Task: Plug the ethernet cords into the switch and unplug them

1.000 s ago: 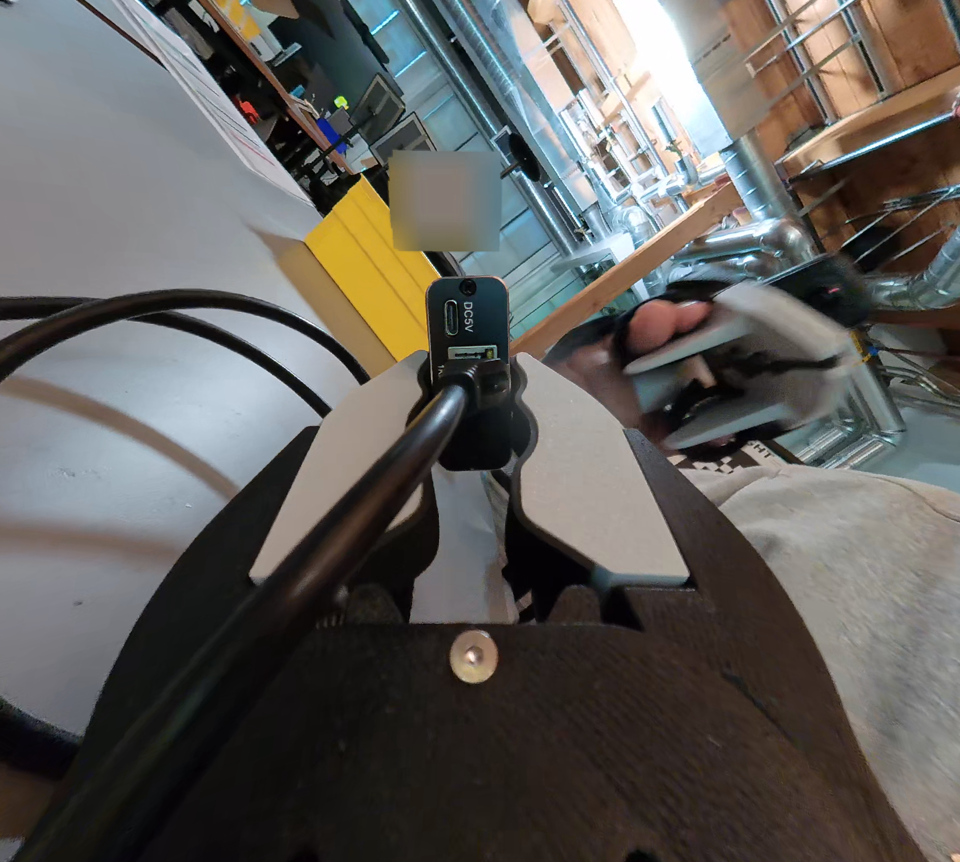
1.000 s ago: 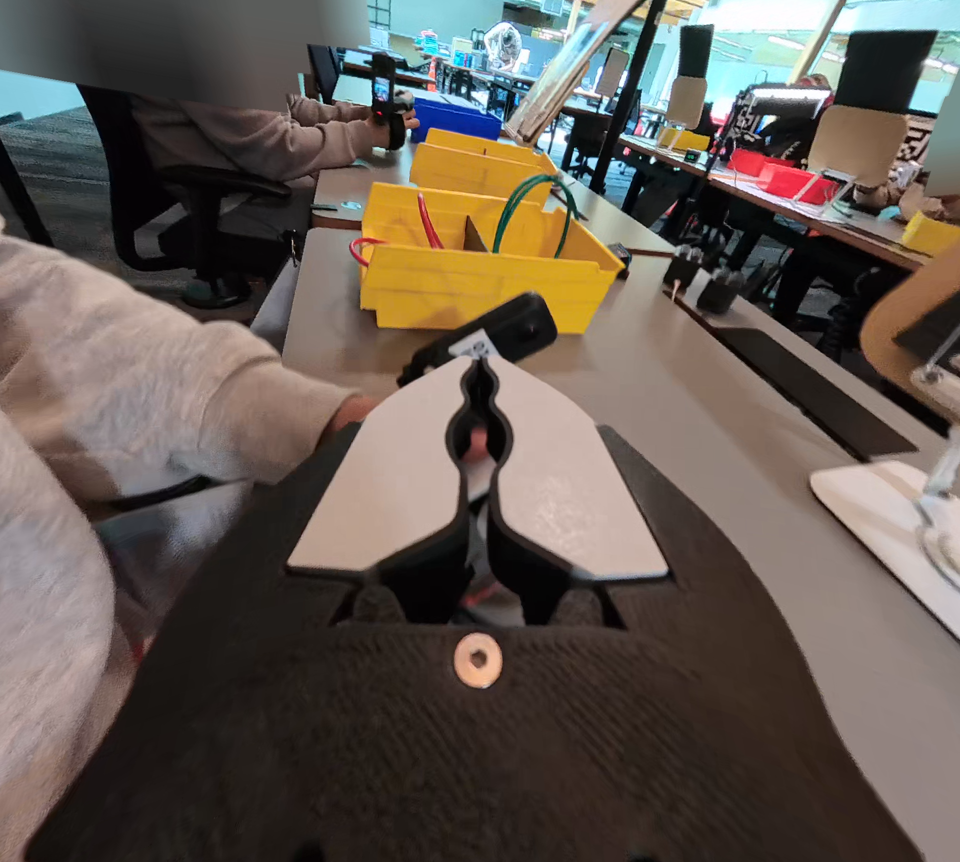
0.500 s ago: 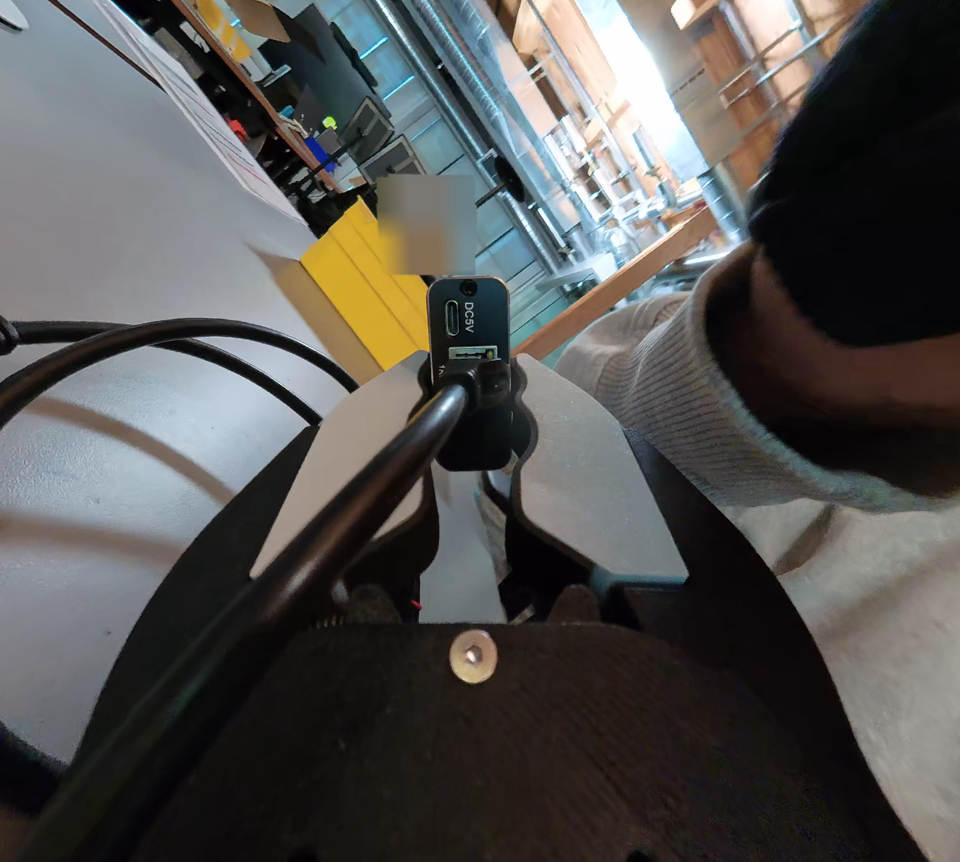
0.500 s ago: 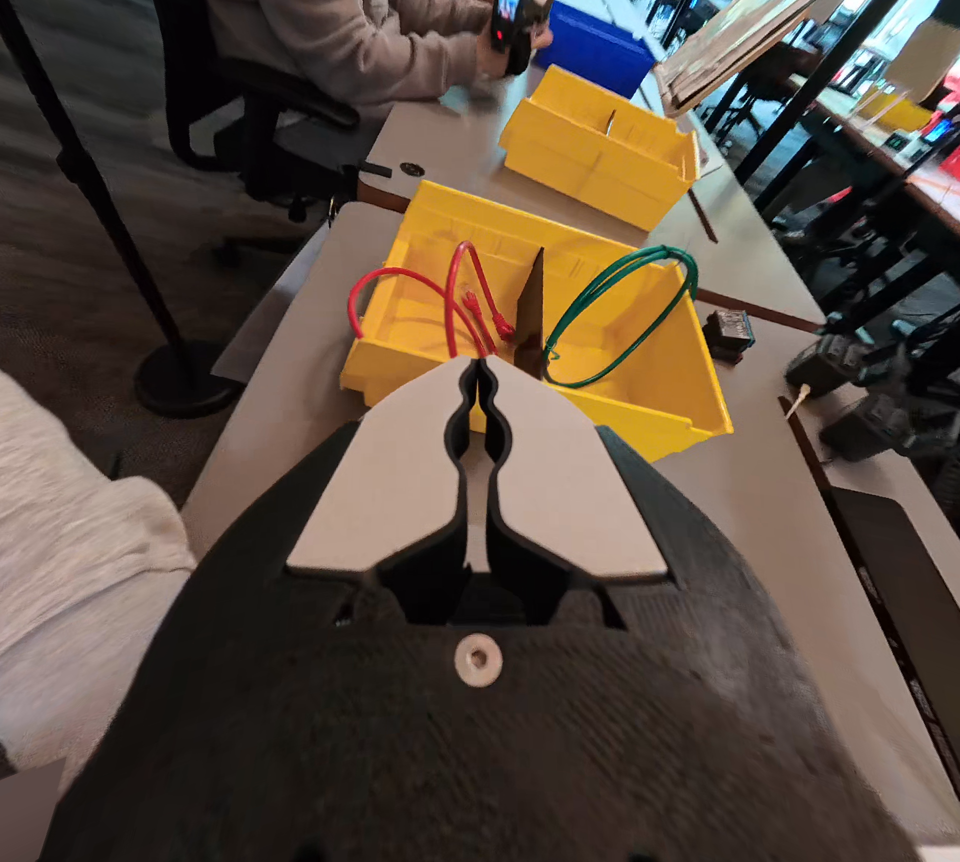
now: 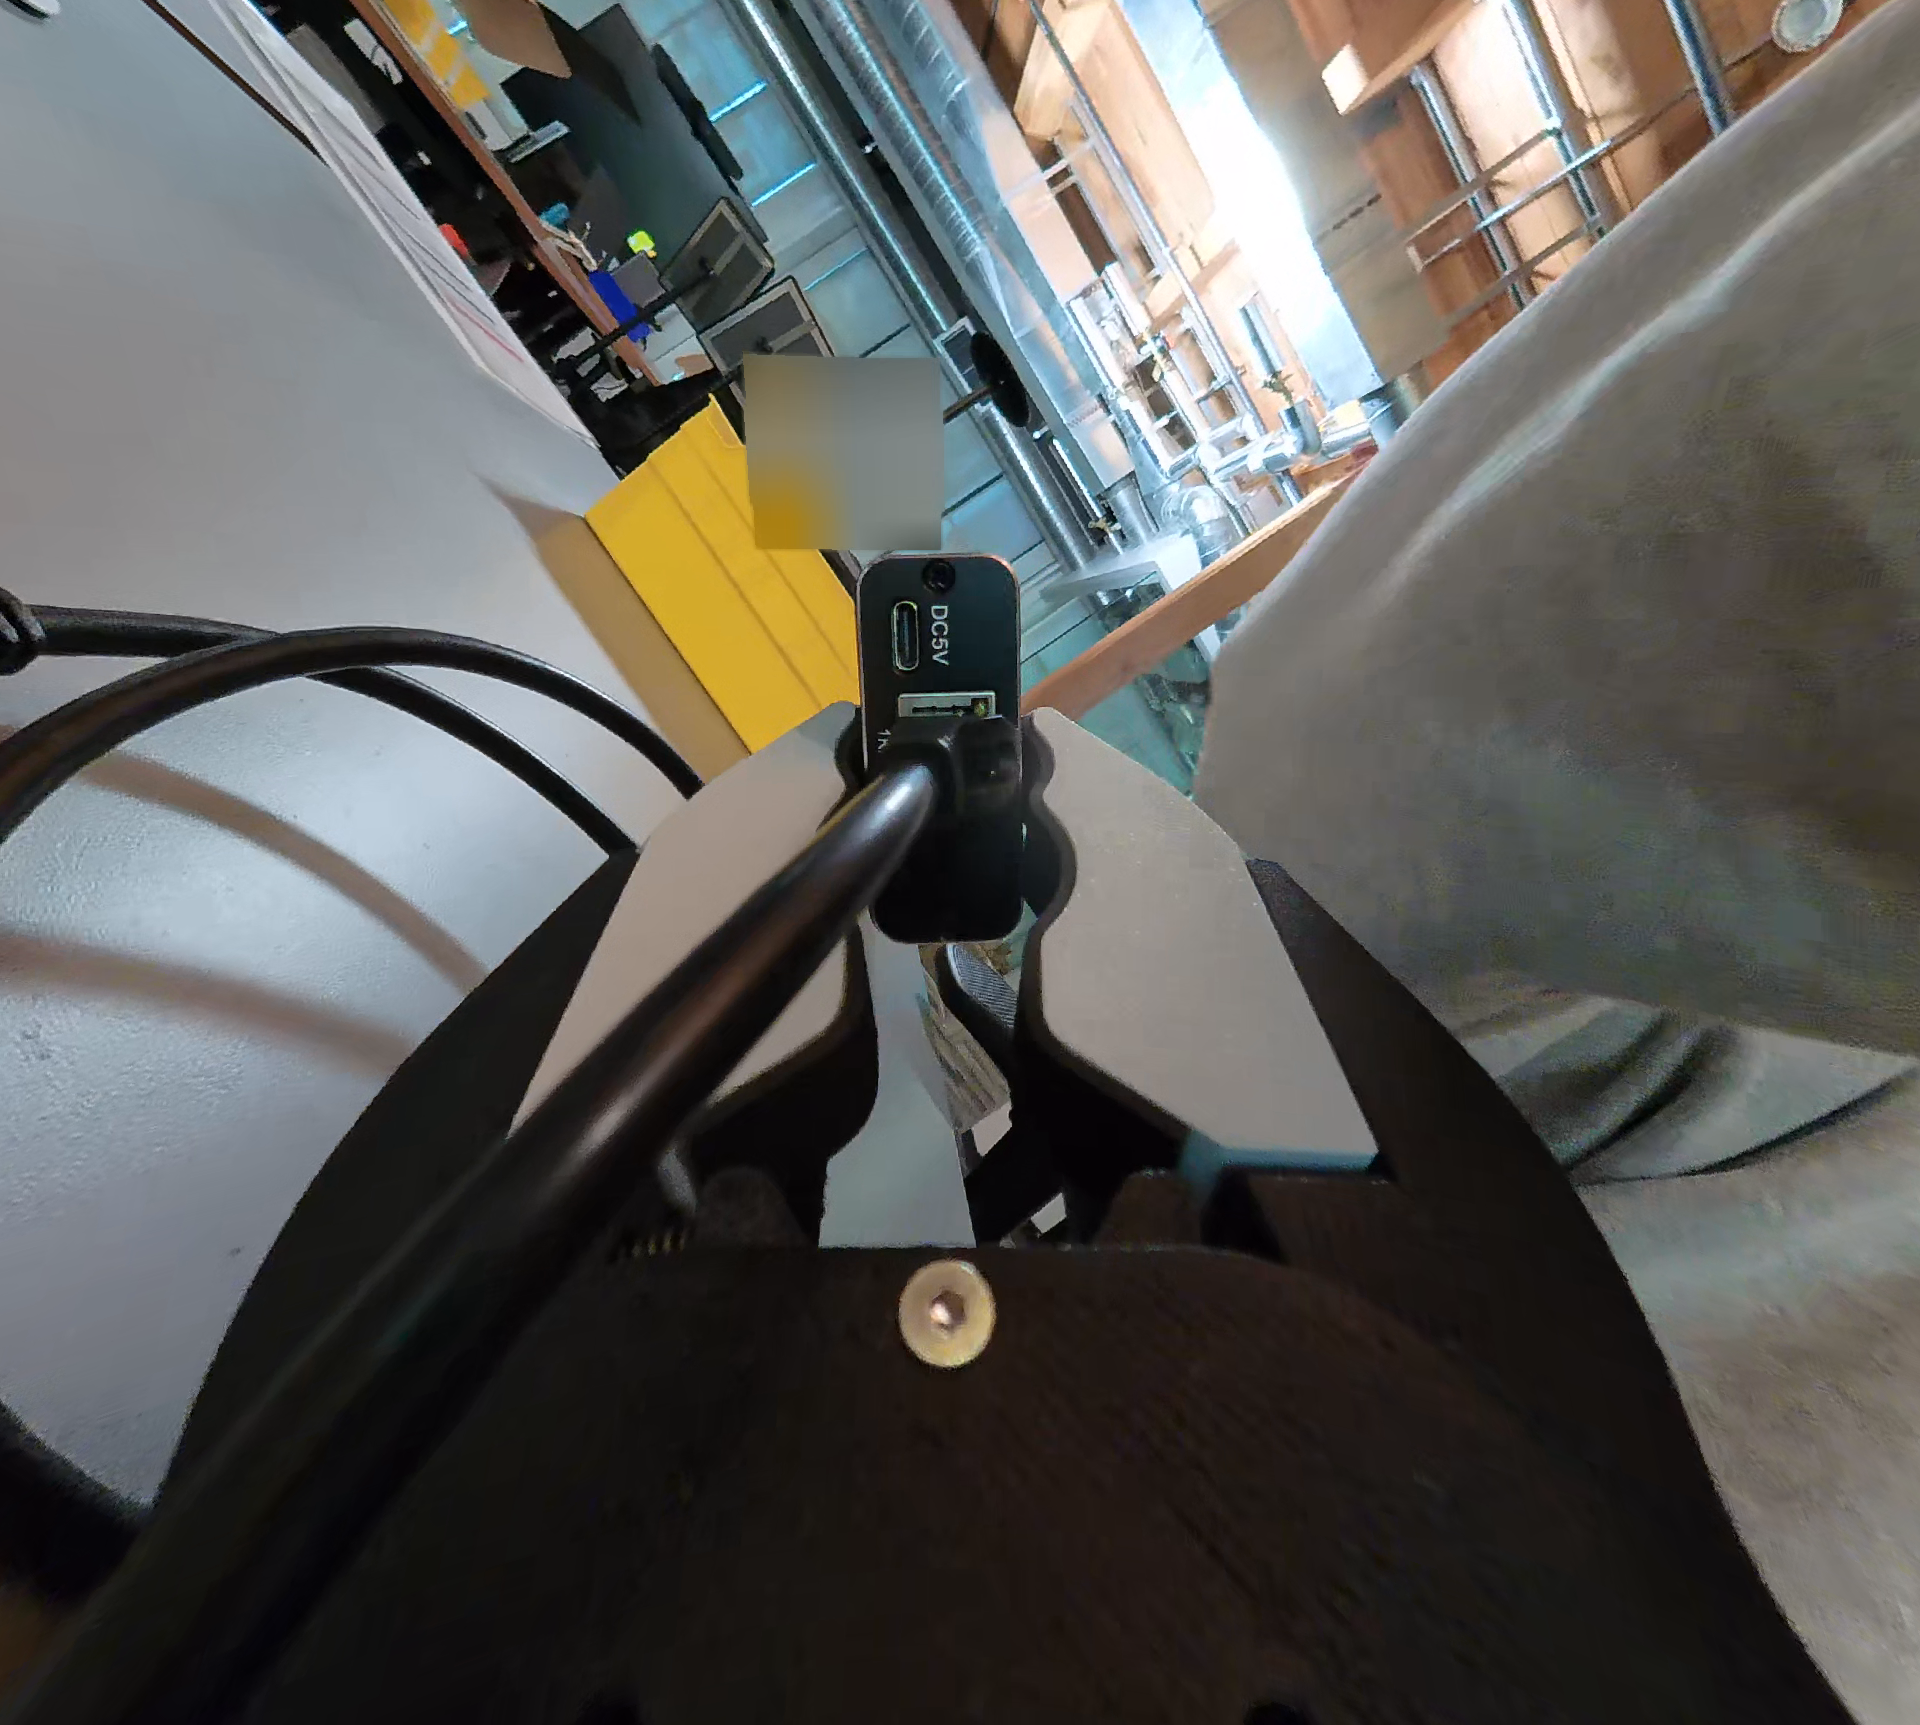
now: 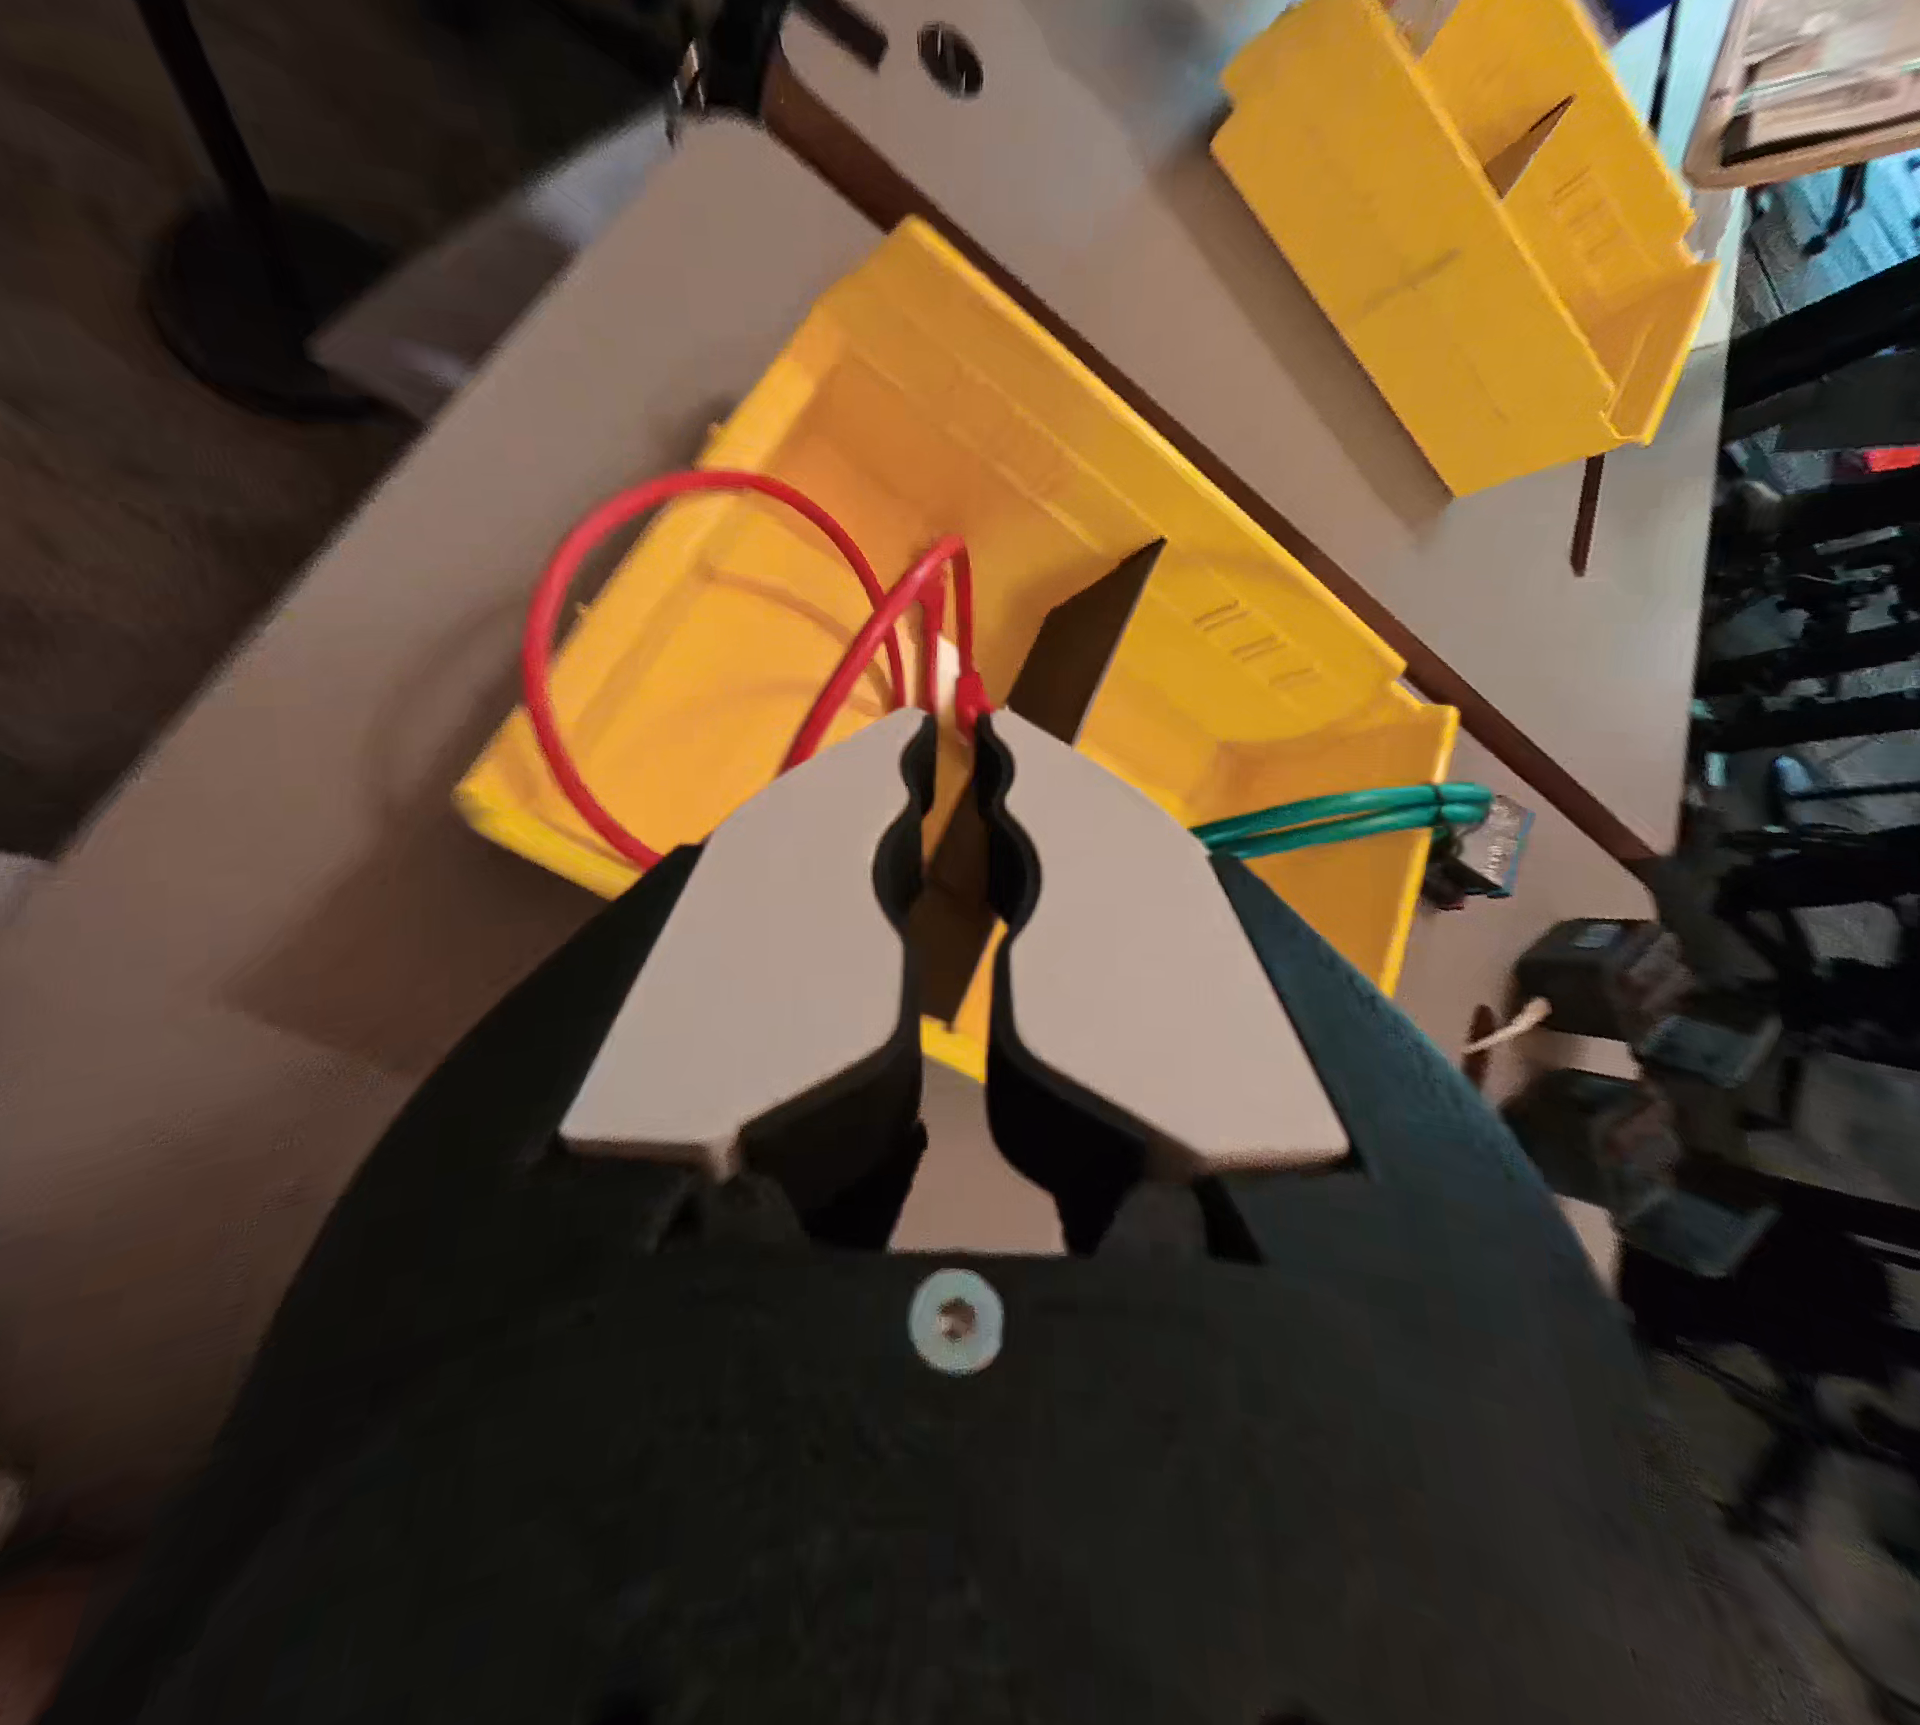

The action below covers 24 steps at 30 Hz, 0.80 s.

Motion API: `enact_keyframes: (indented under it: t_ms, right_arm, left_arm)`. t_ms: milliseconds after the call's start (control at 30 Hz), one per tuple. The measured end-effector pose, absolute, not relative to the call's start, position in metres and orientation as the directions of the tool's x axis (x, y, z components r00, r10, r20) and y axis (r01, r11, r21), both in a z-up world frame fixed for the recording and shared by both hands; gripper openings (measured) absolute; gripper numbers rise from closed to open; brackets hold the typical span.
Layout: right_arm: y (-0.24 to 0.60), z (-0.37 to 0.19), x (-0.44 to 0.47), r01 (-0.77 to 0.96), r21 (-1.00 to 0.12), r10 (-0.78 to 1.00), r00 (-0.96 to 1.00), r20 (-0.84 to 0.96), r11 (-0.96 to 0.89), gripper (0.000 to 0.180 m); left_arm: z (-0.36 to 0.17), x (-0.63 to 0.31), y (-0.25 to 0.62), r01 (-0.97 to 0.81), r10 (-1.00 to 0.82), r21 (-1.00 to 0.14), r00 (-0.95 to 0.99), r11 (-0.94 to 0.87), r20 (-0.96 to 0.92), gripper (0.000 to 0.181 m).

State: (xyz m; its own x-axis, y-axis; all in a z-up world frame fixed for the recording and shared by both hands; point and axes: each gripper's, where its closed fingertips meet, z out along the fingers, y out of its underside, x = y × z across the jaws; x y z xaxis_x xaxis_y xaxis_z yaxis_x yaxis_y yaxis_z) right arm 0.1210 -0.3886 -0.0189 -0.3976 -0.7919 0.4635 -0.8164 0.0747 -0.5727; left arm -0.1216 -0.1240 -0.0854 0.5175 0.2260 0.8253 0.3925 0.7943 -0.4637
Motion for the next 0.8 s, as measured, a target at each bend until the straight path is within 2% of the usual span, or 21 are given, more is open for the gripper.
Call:
enact_keyframes:
  t_ms: [33, 133, 200, 567, 800]
  right_arm:
    - [-0.398, -0.028, 0.121, -0.853, -0.516, -0.792, -0.367, 0.489, 0.077, 0.009]
    - [-0.423, -0.062, 0.116, -0.931, -0.351, -0.804, -0.285, 0.522, 0.102, 0.017]
    - [-0.432, -0.082, 0.117, -0.954, -0.278, -0.815, -0.246, 0.525, 0.109, 0.024]
    - [-0.448, -0.115, 0.159, -0.976, -0.206, -0.852, -0.161, 0.498, 0.064, 0.028]
    - [-0.458, -0.158, 0.151, -0.992, 0.006, -0.894, -0.111, 0.433, 0.127, 0.038]
  left_arm:
    - [-0.085, -0.122, -0.124, 0.391, 0.225, -0.462, 0.517, 0.796, 0.826, 0.024]
    - [-0.085, -0.121, -0.125, 0.389, 0.222, -0.458, 0.516, 0.799, 0.827, 0.024]
    - [-0.086, -0.121, -0.124, 0.39, 0.225, -0.46, 0.516, 0.798, 0.827, 0.024]
    - [-0.086, -0.122, -0.124, 0.4, 0.204, -0.442, 0.512, 0.803, 0.834, 0.024]
    - [-0.087, -0.122, -0.123, 0.403, 0.213, -0.451, 0.511, 0.796, 0.833, 0.024]
